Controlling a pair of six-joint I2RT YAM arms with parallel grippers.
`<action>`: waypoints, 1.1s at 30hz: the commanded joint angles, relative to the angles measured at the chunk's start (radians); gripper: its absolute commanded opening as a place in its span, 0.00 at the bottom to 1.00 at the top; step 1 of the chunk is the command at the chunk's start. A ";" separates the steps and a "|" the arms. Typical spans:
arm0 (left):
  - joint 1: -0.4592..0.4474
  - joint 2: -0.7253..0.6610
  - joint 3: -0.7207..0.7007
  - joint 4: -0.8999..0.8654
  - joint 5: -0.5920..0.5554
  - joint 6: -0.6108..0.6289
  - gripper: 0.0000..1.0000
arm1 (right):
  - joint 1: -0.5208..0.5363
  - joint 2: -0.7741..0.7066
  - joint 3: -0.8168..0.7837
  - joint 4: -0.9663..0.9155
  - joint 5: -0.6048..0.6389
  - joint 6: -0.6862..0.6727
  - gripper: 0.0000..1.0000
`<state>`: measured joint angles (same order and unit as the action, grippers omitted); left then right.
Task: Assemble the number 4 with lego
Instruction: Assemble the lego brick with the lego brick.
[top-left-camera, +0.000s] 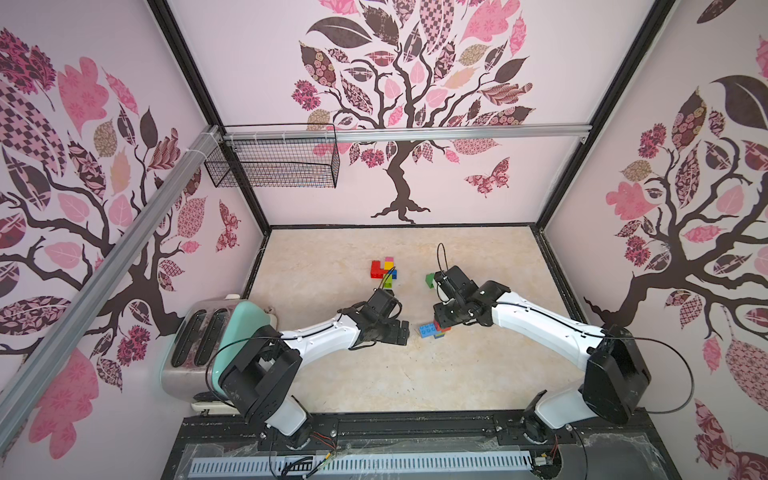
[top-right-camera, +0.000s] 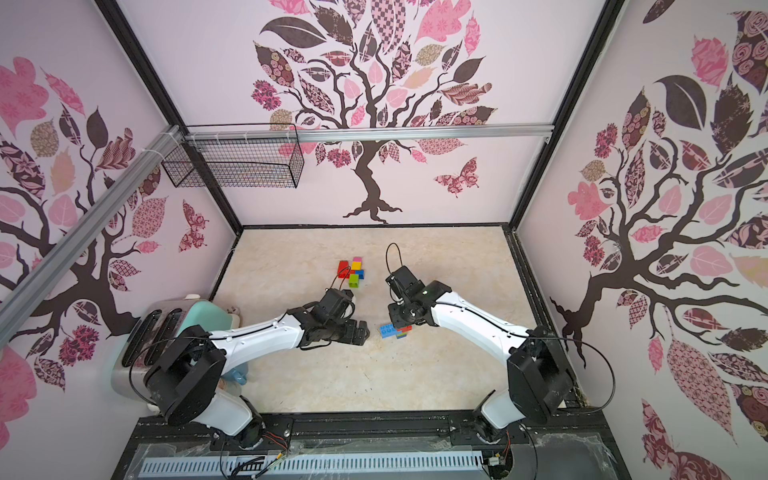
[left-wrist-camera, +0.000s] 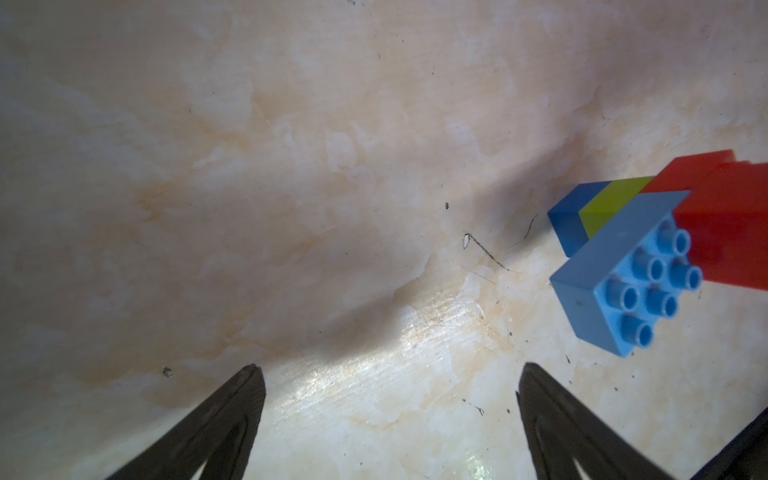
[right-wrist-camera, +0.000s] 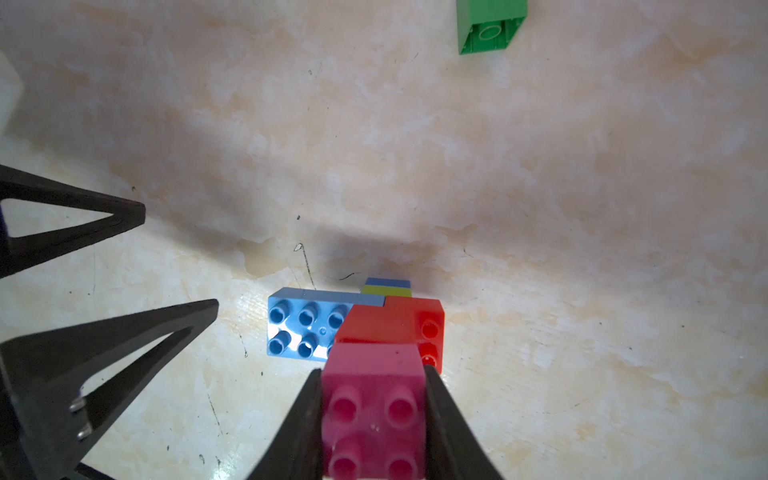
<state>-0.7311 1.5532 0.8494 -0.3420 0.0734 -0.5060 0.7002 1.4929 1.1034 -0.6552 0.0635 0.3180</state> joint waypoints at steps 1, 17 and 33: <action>0.001 0.018 0.043 0.010 0.005 -0.004 0.98 | 0.014 0.056 -0.076 -0.166 0.068 0.047 0.00; 0.001 0.024 0.071 0.009 -0.004 0.011 0.98 | 0.025 0.056 -0.103 -0.174 0.118 0.199 0.03; 0.001 0.061 0.077 0.026 0.022 0.012 0.98 | 0.024 0.055 0.075 -0.146 0.124 0.162 0.50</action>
<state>-0.7311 1.6039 0.8845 -0.3332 0.0875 -0.4988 0.7296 1.5333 1.1259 -0.7429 0.1776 0.4923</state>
